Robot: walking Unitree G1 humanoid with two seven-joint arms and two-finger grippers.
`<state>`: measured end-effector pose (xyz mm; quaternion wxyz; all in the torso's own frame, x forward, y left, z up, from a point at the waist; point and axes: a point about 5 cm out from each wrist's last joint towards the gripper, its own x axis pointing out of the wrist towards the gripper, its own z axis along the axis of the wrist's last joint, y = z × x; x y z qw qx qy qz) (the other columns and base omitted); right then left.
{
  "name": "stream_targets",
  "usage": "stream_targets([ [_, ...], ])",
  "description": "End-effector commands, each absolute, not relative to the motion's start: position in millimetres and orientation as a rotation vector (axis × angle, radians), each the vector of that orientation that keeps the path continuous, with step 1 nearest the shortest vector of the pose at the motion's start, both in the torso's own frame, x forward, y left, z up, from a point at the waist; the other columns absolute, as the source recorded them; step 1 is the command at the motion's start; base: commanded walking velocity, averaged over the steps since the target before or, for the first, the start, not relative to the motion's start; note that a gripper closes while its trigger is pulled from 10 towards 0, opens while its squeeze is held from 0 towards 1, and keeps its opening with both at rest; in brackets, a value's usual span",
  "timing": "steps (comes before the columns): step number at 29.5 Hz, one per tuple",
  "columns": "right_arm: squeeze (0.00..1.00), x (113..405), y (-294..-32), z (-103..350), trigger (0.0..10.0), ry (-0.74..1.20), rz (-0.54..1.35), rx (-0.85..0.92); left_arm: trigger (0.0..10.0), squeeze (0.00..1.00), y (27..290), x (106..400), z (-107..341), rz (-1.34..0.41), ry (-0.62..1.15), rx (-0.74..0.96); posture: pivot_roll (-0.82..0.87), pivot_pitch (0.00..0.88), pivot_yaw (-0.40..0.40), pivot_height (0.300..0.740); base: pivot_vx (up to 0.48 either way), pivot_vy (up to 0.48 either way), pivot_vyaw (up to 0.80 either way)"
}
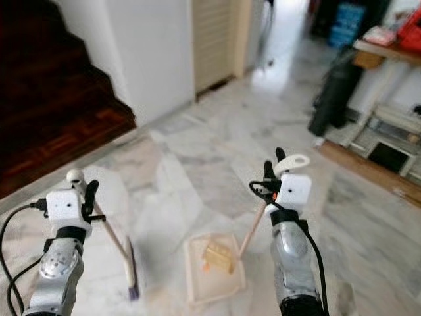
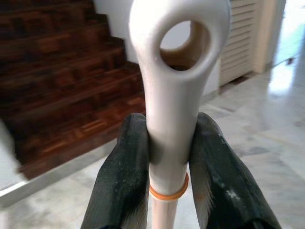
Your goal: Sweep floor
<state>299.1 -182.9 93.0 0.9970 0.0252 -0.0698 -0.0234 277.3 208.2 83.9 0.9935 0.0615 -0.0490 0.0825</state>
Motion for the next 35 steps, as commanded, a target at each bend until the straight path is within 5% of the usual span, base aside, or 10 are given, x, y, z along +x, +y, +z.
stream_targets([
  [1,0.0,301.6,-185.0,104.7,10.0,-0.188,-0.051,0.057,10.0,0.0,208.0,279.2,94.7,0.171,-0.144,0.126,0.0,0.0,-0.011,0.74,0.0,0.0,0.8],
  [7,0.0,301.8,-184.7,104.5,10.0,-0.186,-0.048,0.059,10.0,0.0,207.7,278.3,93.9,0.176,-0.138,0.122,0.0,0.0,-0.011,0.74,0.0,0.0,0.8],
  [18,0.0,304.3,-187.0,100.4,10.0,-0.149,-0.069,0.111,10.0,0.0,206.8,278.2,92.0,0.183,-0.122,0.104,0.0,0.0,-0.015,0.74,0.0,0.0,0.0],
  [35,0.0,305.4,-191.5,100.5,10.0,-0.143,-0.107,0.162,10.0,0.0,205.3,278.1,91.8,0.183,-0.115,0.096,0.0,0.0,-0.017,0.74,0.0,0.274,0.23],
])
